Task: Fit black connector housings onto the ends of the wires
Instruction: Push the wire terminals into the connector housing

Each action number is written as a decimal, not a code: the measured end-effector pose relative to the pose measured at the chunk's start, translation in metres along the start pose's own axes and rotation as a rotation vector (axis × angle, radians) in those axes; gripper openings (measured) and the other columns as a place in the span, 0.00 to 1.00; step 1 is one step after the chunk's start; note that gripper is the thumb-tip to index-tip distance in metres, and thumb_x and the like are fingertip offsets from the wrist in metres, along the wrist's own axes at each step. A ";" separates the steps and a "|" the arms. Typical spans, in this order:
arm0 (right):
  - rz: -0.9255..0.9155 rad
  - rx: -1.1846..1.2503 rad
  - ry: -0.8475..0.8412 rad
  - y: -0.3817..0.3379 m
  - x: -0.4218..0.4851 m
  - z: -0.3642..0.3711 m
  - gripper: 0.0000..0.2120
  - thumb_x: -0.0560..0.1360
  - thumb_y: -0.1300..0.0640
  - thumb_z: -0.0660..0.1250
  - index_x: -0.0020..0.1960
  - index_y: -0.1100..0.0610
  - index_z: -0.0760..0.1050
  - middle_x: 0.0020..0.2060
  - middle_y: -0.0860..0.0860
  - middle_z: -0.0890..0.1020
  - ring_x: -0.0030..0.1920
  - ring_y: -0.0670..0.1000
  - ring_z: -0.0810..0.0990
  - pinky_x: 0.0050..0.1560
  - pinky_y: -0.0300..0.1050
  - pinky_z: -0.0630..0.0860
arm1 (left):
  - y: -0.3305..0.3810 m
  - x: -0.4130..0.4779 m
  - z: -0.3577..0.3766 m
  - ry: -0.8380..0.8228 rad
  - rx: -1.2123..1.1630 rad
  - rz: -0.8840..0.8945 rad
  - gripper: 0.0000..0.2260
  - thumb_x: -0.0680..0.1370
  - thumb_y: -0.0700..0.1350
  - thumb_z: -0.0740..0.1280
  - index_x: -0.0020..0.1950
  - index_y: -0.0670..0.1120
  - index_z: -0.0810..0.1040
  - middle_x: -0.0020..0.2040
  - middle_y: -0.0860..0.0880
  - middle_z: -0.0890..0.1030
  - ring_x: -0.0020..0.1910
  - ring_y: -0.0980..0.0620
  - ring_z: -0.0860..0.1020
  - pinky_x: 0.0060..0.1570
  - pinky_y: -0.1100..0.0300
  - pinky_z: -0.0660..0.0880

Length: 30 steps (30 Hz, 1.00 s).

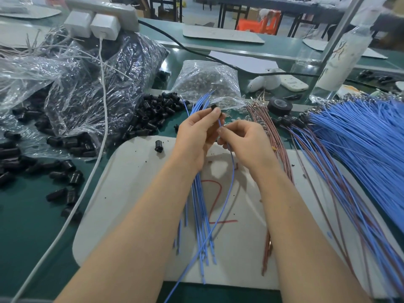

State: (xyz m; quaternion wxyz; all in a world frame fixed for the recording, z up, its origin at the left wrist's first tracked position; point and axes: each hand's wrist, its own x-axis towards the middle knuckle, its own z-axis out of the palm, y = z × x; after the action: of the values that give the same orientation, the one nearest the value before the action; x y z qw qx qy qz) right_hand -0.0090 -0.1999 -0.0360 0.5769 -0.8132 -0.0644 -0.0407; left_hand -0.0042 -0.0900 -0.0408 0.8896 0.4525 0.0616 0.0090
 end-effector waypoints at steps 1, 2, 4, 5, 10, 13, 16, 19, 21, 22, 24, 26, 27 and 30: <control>0.005 -0.003 0.005 0.000 0.000 0.000 0.07 0.74 0.62 0.68 0.37 0.56 0.78 0.29 0.49 0.80 0.27 0.41 0.75 0.37 0.37 0.72 | 0.001 0.001 -0.001 -0.010 -0.025 -0.041 0.04 0.77 0.40 0.66 0.42 0.44 0.78 0.37 0.49 0.82 0.36 0.53 0.79 0.31 0.63 0.75; 0.010 -0.008 0.011 0.000 0.000 0.000 0.07 0.74 0.62 0.68 0.37 0.55 0.78 0.29 0.49 0.81 0.27 0.42 0.75 0.38 0.39 0.72 | 0.002 0.002 -0.002 -0.016 -0.043 -0.078 0.05 0.78 0.41 0.66 0.42 0.44 0.78 0.37 0.49 0.82 0.36 0.54 0.80 0.33 0.63 0.76; 0.016 -0.018 0.022 0.000 0.001 0.000 0.07 0.73 0.62 0.68 0.37 0.55 0.78 0.30 0.50 0.81 0.29 0.45 0.76 0.41 0.44 0.75 | 0.002 0.003 -0.003 -0.020 -0.063 -0.114 0.05 0.78 0.42 0.65 0.43 0.44 0.78 0.38 0.49 0.83 0.38 0.54 0.80 0.37 0.63 0.78; 0.018 -0.024 0.027 0.000 0.001 0.001 0.07 0.73 0.62 0.68 0.37 0.54 0.78 0.31 0.51 0.81 0.30 0.46 0.77 0.43 0.46 0.76 | 0.001 0.003 -0.003 -0.022 -0.068 -0.108 0.04 0.78 0.42 0.65 0.43 0.45 0.78 0.38 0.49 0.83 0.38 0.53 0.80 0.38 0.62 0.78; 0.000 -0.015 0.078 0.005 0.002 0.001 0.06 0.75 0.58 0.68 0.38 0.54 0.78 0.29 0.46 0.81 0.30 0.40 0.78 0.39 0.40 0.75 | -0.005 0.004 0.000 -0.016 0.071 -0.017 0.03 0.77 0.38 0.66 0.44 0.44 0.75 0.39 0.48 0.82 0.39 0.51 0.78 0.41 0.62 0.77; -0.023 -0.026 0.115 0.008 0.003 0.003 0.04 0.76 0.58 0.68 0.43 0.57 0.79 0.34 0.49 0.82 0.38 0.48 0.82 0.48 0.51 0.79 | -0.009 0.004 0.000 -0.035 0.238 0.050 0.03 0.77 0.39 0.67 0.45 0.46 0.77 0.41 0.48 0.83 0.42 0.52 0.79 0.48 0.61 0.76; -0.047 -0.025 0.146 0.009 0.005 0.003 0.04 0.76 0.58 0.68 0.44 0.57 0.79 0.37 0.52 0.83 0.41 0.53 0.83 0.51 0.57 0.79 | -0.011 0.002 0.000 -0.054 0.285 0.072 0.02 0.77 0.40 0.67 0.47 0.47 0.77 0.42 0.48 0.82 0.43 0.52 0.79 0.47 0.64 0.75; -0.043 -0.014 0.116 0.010 0.005 0.001 0.04 0.76 0.58 0.69 0.44 0.58 0.79 0.38 0.55 0.84 0.42 0.55 0.83 0.51 0.58 0.79 | -0.010 0.002 -0.001 -0.058 0.261 0.084 0.03 0.77 0.38 0.67 0.47 0.46 0.78 0.41 0.48 0.81 0.43 0.51 0.78 0.51 0.59 0.76; -0.038 -0.010 0.093 0.011 0.005 0.000 0.04 0.76 0.57 0.69 0.43 0.57 0.79 0.37 0.53 0.84 0.41 0.54 0.83 0.51 0.58 0.79 | -0.009 0.001 0.000 -0.050 0.259 0.093 0.03 0.77 0.38 0.67 0.46 0.45 0.78 0.42 0.47 0.81 0.44 0.50 0.78 0.53 0.56 0.75; -0.038 -0.010 0.082 0.010 0.005 -0.001 0.04 0.76 0.57 0.69 0.42 0.56 0.78 0.35 0.51 0.83 0.39 0.52 0.82 0.51 0.58 0.79 | -0.009 0.000 0.000 -0.042 0.257 0.094 0.03 0.77 0.38 0.67 0.46 0.45 0.78 0.42 0.47 0.81 0.43 0.51 0.78 0.50 0.58 0.75; -0.035 -0.013 0.063 0.010 0.004 -0.002 0.06 0.76 0.57 0.69 0.40 0.53 0.77 0.33 0.50 0.82 0.37 0.49 0.80 0.51 0.57 0.79 | -0.008 -0.001 0.002 -0.026 0.236 0.080 0.04 0.77 0.37 0.66 0.45 0.45 0.78 0.42 0.47 0.80 0.41 0.53 0.77 0.47 0.62 0.74; -0.030 -0.037 0.042 0.009 0.004 -0.003 0.06 0.76 0.57 0.69 0.39 0.52 0.77 0.33 0.49 0.82 0.37 0.49 0.81 0.52 0.57 0.78 | -0.006 -0.001 0.002 -0.018 0.186 0.046 0.05 0.77 0.37 0.66 0.44 0.45 0.78 0.42 0.47 0.80 0.41 0.52 0.77 0.50 0.60 0.73; -0.028 -0.048 0.032 0.008 0.004 -0.003 0.07 0.76 0.57 0.68 0.39 0.52 0.77 0.32 0.49 0.82 0.37 0.49 0.81 0.52 0.57 0.78 | -0.005 -0.001 0.002 -0.019 0.166 0.030 0.05 0.77 0.36 0.66 0.44 0.45 0.78 0.42 0.47 0.80 0.42 0.51 0.77 0.50 0.59 0.73; -0.021 -0.038 0.024 0.007 0.002 -0.002 0.07 0.76 0.58 0.68 0.39 0.53 0.77 0.31 0.49 0.81 0.36 0.48 0.80 0.50 0.54 0.79 | -0.003 -0.002 0.000 -0.028 0.175 0.021 0.05 0.77 0.37 0.66 0.44 0.45 0.79 0.42 0.47 0.80 0.41 0.51 0.77 0.49 0.59 0.73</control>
State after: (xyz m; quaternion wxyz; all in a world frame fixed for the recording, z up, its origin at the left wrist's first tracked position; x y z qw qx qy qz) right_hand -0.0054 -0.2043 -0.0418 0.5618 -0.8227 -0.0651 -0.0576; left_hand -0.0058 -0.0921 -0.0428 0.8471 0.5294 0.0453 0.0065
